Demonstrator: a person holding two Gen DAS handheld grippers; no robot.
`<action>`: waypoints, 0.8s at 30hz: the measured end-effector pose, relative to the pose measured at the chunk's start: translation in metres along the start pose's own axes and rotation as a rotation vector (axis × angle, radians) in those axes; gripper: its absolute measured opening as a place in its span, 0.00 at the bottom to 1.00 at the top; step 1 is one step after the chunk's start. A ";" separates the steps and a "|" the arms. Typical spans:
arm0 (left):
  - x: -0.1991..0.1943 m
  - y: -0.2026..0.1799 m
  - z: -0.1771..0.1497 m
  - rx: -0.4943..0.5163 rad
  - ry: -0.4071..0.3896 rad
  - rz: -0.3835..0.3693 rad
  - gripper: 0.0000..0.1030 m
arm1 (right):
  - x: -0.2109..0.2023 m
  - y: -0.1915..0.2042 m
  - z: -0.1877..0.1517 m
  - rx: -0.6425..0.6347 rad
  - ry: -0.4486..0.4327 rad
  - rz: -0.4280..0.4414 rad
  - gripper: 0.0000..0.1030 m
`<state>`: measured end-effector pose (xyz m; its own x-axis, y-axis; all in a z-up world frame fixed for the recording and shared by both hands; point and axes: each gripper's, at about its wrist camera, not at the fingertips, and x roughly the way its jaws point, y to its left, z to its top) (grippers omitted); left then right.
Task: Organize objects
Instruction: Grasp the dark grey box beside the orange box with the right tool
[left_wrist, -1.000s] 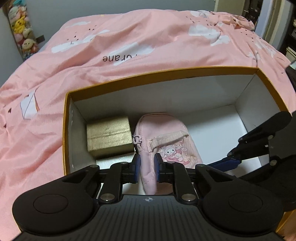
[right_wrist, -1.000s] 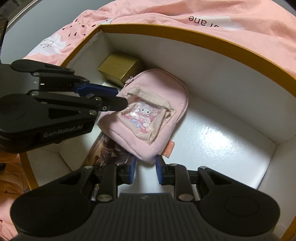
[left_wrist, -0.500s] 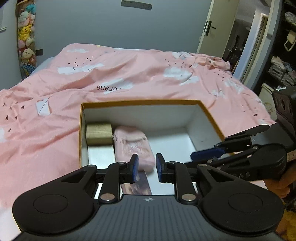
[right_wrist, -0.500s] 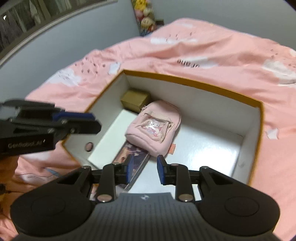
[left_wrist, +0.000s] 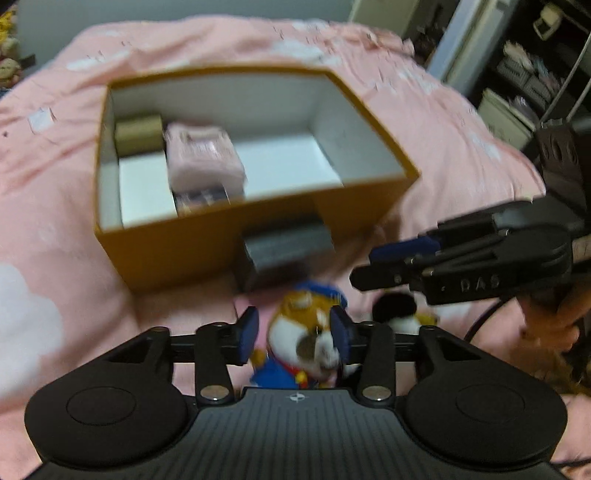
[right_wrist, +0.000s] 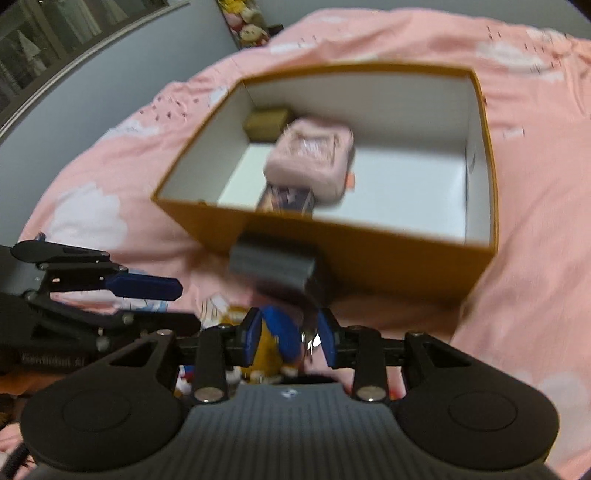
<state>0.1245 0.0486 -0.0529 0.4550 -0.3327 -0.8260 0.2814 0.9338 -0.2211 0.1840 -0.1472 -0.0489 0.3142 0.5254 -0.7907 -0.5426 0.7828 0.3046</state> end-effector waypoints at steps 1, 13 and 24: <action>0.003 0.000 -0.002 -0.003 0.011 0.006 0.50 | 0.002 0.000 -0.003 0.002 0.007 0.002 0.35; 0.011 -0.001 -0.014 -0.009 -0.021 -0.012 0.58 | 0.007 0.005 -0.012 -0.006 0.028 -0.046 0.35; -0.001 0.032 0.005 -0.324 -0.213 -0.016 0.58 | 0.003 0.004 0.010 0.055 -0.069 -0.038 0.36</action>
<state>0.1372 0.0785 -0.0569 0.6274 -0.3353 -0.7028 0.0233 0.9102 -0.4135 0.1907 -0.1388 -0.0445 0.3875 0.5155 -0.7643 -0.4866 0.8185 0.3054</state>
